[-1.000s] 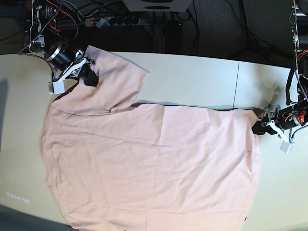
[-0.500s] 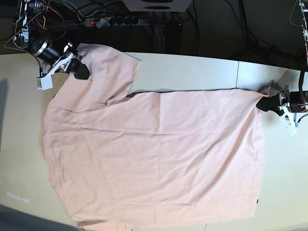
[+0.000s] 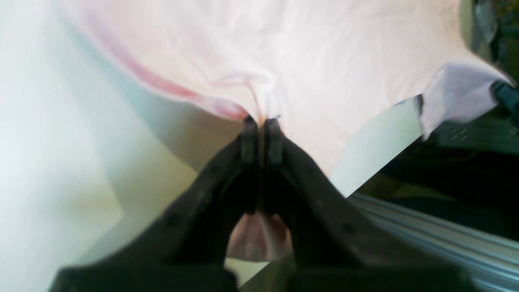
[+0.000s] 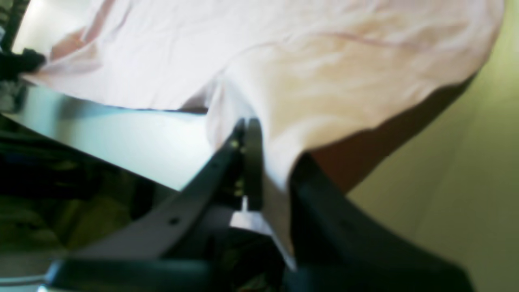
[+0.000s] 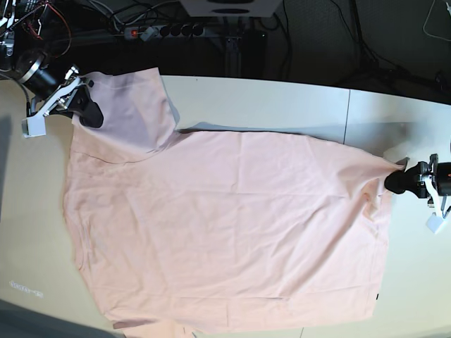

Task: Fold the T-shirt properly
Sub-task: 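Lift both corners and pull the shirt taut between the grippers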

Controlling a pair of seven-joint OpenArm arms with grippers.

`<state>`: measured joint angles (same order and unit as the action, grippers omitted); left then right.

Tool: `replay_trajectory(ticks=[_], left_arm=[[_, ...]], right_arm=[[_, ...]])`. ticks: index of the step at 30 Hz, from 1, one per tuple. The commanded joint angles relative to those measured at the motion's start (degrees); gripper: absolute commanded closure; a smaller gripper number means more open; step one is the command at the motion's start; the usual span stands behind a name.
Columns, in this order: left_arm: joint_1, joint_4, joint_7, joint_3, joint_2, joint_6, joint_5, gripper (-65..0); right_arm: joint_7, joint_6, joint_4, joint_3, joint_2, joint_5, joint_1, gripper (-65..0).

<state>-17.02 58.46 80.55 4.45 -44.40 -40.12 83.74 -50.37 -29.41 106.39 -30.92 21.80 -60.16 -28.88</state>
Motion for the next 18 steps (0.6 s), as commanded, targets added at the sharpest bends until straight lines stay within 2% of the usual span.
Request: replay_trajectory(ticks=[1,12,18], left_arm=[[-1.77,1.36,-0.55,-0.48,-1.49,0.12,1.26,0.0],[-7.80,2.01,-0.55,-0.46,-1.49,0.12,1.26,0.0],[-9.20,1.86,-0.55,-0.46,0.61,0.12,0.52,0.0]], right_arm=[[1.09,-4.46,1.46,-0.59,1.29,-1.33,0.28,0.0],[1.11,-4.48,1.46,-0.57,7.67,-0.07,8.90,0.0],[1.73,-4.48,-3.91,1.53,12.13,1.51,15.87,0.0]])
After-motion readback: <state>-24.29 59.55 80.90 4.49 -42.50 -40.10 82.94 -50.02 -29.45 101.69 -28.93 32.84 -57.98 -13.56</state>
